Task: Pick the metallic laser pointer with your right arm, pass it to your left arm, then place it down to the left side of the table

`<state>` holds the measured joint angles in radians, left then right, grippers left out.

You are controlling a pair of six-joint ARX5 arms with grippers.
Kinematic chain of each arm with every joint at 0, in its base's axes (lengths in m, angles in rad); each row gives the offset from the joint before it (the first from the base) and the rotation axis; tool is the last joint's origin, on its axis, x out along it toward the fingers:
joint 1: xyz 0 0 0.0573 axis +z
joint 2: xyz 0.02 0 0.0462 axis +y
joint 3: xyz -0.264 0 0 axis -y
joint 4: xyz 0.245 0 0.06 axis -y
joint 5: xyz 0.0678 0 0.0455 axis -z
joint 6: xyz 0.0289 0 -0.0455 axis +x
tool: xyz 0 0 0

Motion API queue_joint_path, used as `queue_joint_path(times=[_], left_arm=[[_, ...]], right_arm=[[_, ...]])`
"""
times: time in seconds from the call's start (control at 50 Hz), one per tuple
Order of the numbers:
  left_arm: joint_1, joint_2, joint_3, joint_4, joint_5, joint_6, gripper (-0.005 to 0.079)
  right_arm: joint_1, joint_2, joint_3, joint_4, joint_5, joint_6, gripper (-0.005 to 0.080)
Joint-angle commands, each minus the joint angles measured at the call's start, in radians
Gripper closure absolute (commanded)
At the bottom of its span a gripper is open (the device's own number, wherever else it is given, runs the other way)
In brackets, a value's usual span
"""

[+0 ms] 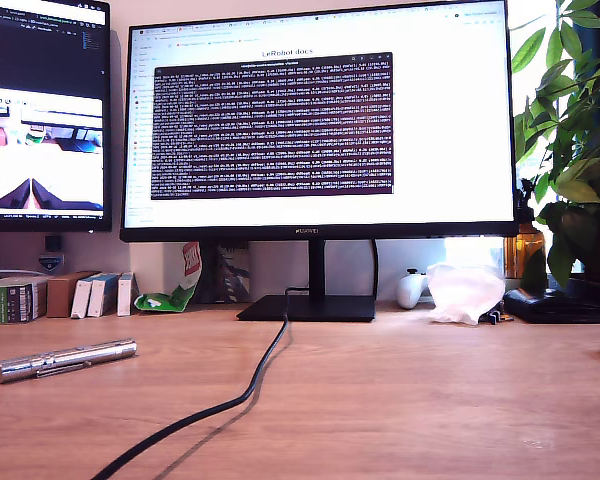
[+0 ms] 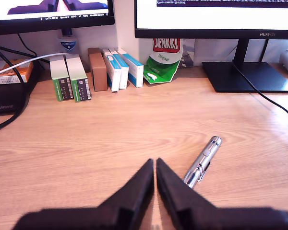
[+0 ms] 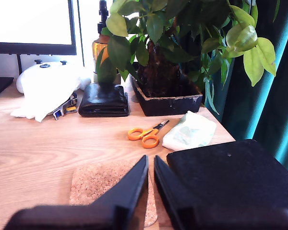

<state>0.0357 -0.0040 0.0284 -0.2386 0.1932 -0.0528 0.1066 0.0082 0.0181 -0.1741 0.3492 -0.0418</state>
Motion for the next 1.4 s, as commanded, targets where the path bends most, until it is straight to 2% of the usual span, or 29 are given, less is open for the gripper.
queue_joint_path(times=[0.0,0.1,0.36,0.42,0.54,0.68,0.84,0.96,1.38], left_arm=[[0.005,-0.008,-0.039,-0.001,0.005,0.001,0.0765],[0.005,-0.008,-0.039,-0.001,0.005,0.001,0.0765],[0.005,-0.008,-0.039,-0.001,0.005,0.0,0.0765],[0.005,-0.008,-0.039,-0.001,0.005,0.0,0.0765],[0.005,-0.008,-0.039,-0.001,0.005,0.0,0.0765],[0.005,-0.008,-0.039,-0.001,0.005,0.0,0.0765],[0.005,-0.008,-0.039,-0.001,0.005,0.0,0.0765],[0.005,-0.008,-0.039,-0.001,0.005,0.001,0.0765],[0.005,-0.008,-0.039,-0.001,0.005,0.001,0.0765]], right_arm=[[0.02,-0.006,-0.013,0.008,0.001,0.008,0.0753],[0.047,-0.006,-0.012,0.008,-0.008,0.008,0.0753],[0.05,-0.006,-0.012,0.009,-0.01,0.008,0.0753],[0.047,-0.006,-0.012,0.009,0.005,-0.047,0.0753],[-0.002,-0.006,-0.012,0.006,-0.016,-0.043,0.0753],[-0.065,-0.006,-0.013,0.007,-0.161,-0.021,0.0753],[-0.131,-0.006,-0.013,0.007,-0.229,-0.013,0.0753],[-0.168,-0.006,-0.013,-0.003,-0.238,-0.01,0.0753],[-0.169,-0.006,-0.013,0.0,-0.236,-0.01,0.0753]])
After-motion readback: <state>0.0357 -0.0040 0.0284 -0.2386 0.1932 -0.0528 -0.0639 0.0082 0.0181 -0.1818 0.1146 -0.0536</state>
